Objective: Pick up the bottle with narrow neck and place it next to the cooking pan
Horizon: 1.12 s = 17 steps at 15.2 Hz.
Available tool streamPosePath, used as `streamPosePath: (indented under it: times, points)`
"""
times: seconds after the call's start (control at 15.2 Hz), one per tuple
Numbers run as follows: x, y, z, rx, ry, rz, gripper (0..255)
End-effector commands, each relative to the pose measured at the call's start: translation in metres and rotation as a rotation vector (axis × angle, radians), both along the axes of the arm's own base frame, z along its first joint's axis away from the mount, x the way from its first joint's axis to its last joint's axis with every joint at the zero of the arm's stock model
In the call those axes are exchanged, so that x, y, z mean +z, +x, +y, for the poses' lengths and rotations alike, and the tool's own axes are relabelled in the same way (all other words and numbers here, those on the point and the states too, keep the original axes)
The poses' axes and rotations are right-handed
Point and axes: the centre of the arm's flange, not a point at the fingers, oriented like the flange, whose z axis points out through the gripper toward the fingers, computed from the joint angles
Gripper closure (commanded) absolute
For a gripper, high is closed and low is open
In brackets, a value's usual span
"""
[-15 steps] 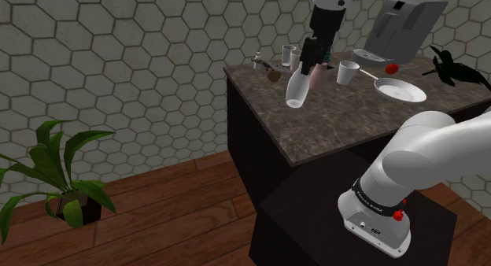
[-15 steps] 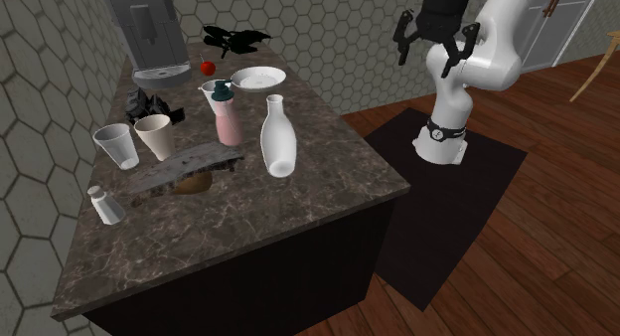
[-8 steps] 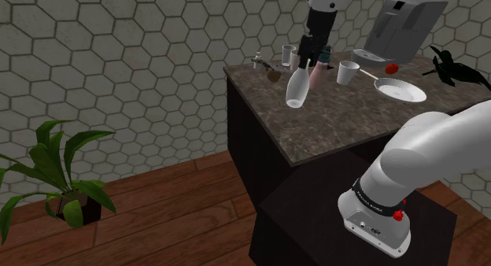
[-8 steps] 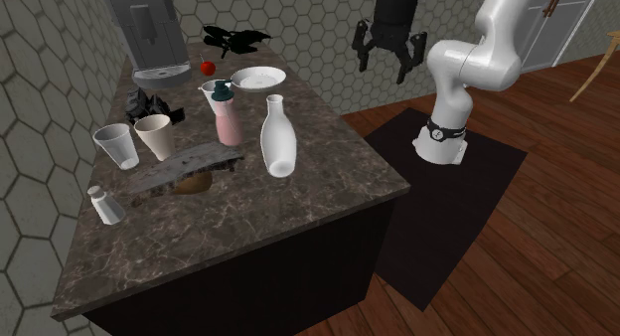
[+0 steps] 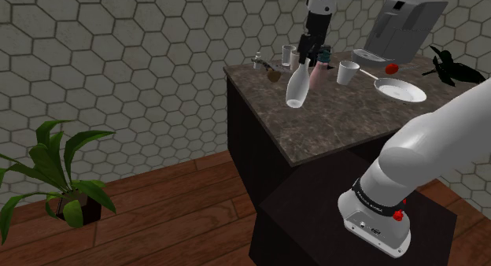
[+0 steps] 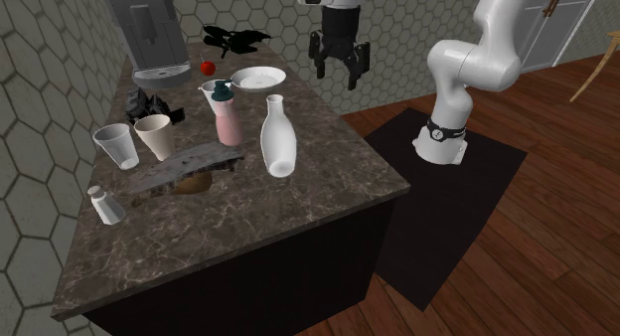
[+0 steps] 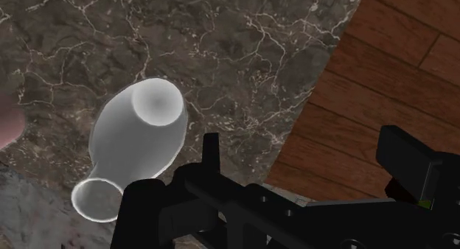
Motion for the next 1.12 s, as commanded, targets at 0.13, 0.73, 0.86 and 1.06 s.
streamPosePath:
  times: [0.13,0.73,0.86,1.06]
  points:
    - [-0.016,0.028,-0.045,-0.015,0.009,0.006,0]
    - [-0.050,0.084,-0.143,-0.049,0.031,0.019,0]
    - [-0.060,0.084,-0.143,-0.049,0.031,0.019,0]
    - [-0.076,0.083,-0.143,-0.049,0.031,0.019,0]
